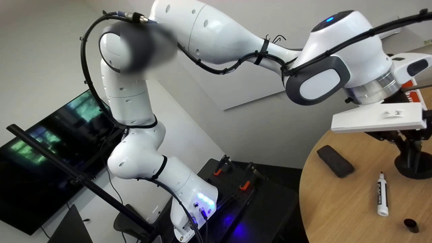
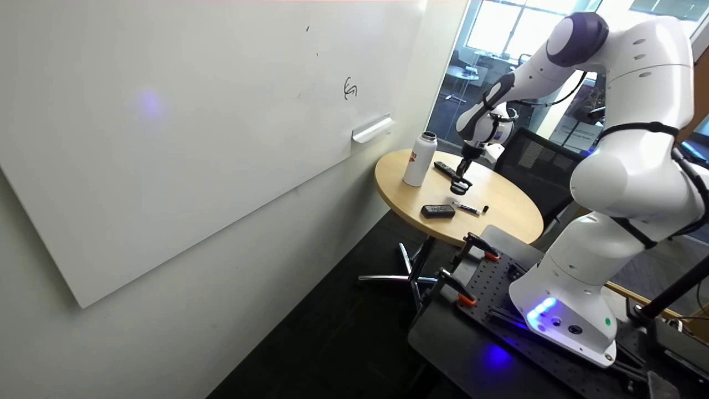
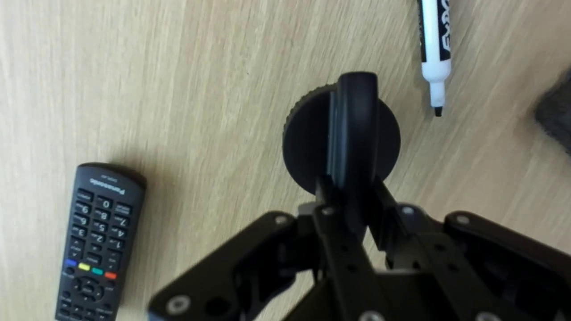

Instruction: Remove the lid from the white flask

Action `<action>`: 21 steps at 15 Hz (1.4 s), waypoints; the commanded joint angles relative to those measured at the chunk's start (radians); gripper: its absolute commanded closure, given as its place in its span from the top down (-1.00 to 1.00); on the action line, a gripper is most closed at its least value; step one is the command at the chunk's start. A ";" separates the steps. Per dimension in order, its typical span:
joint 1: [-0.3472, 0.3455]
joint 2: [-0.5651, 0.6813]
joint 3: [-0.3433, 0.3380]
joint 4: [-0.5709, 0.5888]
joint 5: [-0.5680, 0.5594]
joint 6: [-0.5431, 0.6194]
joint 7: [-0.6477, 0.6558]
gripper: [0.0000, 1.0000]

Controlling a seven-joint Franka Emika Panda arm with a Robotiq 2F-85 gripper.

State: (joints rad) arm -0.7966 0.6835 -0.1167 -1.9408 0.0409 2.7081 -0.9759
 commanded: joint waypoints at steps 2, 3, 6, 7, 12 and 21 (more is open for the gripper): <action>-0.020 0.039 0.016 0.018 -0.049 0.071 -0.019 -0.78; -0.018 0.042 0.012 0.018 -0.067 0.070 -0.020 -0.69; -0.049 0.017 0.035 0.011 -0.086 0.011 -0.048 0.06; -0.076 -0.005 0.059 -0.003 -0.075 0.002 -0.076 0.20; -0.154 -0.113 0.126 -0.077 -0.039 -0.014 -0.151 0.94; -0.084 -0.344 0.062 -0.118 -0.012 -0.288 -0.131 1.00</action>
State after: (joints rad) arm -0.9242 0.4272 -0.0193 -2.0113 0.0112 2.4781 -1.0974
